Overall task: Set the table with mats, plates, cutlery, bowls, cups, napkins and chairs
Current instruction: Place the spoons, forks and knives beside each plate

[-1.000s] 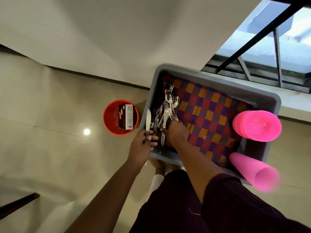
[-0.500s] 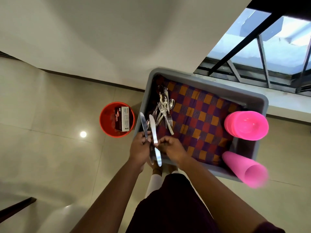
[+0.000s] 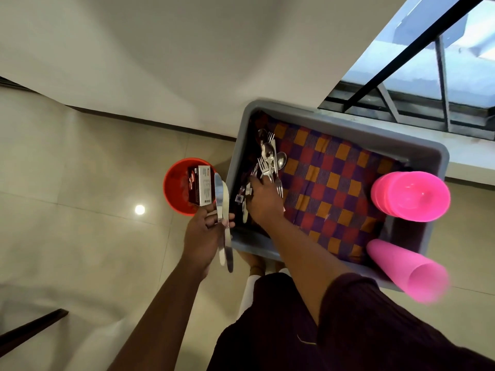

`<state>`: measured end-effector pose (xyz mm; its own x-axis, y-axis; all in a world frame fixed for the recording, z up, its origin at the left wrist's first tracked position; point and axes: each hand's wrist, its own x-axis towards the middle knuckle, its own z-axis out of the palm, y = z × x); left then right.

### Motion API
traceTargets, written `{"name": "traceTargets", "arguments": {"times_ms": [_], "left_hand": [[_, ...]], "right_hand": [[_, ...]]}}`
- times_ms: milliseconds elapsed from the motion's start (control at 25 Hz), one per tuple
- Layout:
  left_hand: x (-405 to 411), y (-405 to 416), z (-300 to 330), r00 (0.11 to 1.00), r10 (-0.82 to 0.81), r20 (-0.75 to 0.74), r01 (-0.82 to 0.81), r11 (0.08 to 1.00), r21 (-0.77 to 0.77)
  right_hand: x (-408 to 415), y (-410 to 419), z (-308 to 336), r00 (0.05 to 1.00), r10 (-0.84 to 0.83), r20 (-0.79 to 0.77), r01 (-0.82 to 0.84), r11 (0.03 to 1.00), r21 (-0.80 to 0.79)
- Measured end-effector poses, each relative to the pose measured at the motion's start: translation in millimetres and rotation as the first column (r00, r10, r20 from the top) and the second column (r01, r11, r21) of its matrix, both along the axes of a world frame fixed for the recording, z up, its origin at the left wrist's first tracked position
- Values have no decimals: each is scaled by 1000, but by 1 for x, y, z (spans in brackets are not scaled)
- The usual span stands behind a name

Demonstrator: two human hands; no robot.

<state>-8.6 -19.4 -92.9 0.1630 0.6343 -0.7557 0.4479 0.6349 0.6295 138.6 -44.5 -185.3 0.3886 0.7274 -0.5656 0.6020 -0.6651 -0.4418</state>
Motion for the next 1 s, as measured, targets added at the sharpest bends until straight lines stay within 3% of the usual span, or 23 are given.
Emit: {"name": "traceTargets", "arguments": {"times_ms": [80, 160, 240, 320, 400, 480, 560, 680, 760, 920, 1000], "left_hand": [[-3, -7, -2, 1000, -22, 18, 22, 1000, -16], [-4, -15, -5, 999, -40, 11, 40, 999, -11], [-4, -20, -8, 999, -46, -3, 46, 999, 0], [-3, -21, -10, 999, -49, -11, 49, 999, 10], [-1, -19, -10, 999, -36, -3, 36, 999, 0], [2, -16, -9, 1000, -24, 19, 24, 1000, -2], [4, -12, -7, 999, -26, 27, 26, 1000, 7], [6, -8, -7, 1000, -7, 28, 6, 1000, 14], [8, -6, -6, 999, 15, 30, -15, 1000, 16], [8, -9, -9, 999, -3, 40, 3, 1000, -16], [6, -11, -11, 999, -31, 24, 31, 999, -25]], "right_hand": [[6, 5, -4, 952, 275, 131, -262, 959, -108], [16, 2, -9, 912, 357, 203, -336, 933, -131], [25, -11, -11, 945, 241, 220, -236, 971, -48], [33, -29, -13, 981, 10, 195, -21, 998, 55], [42, -48, -15, 963, -227, 146, 213, 972, 101], [52, -64, -17, 924, -348, 156, 334, 936, 108], [54, -70, -17, 918, -354, 177, 334, 933, 136], [47, -57, -15, 923, -373, 91, 352, 917, 190], [43, -41, -14, 955, -282, 93, 262, 948, 181], [44, -22, -17, 973, 32, 227, 2, 989, -148], [40, -28, -16, 988, -96, 117, 115, 979, -169]]}}
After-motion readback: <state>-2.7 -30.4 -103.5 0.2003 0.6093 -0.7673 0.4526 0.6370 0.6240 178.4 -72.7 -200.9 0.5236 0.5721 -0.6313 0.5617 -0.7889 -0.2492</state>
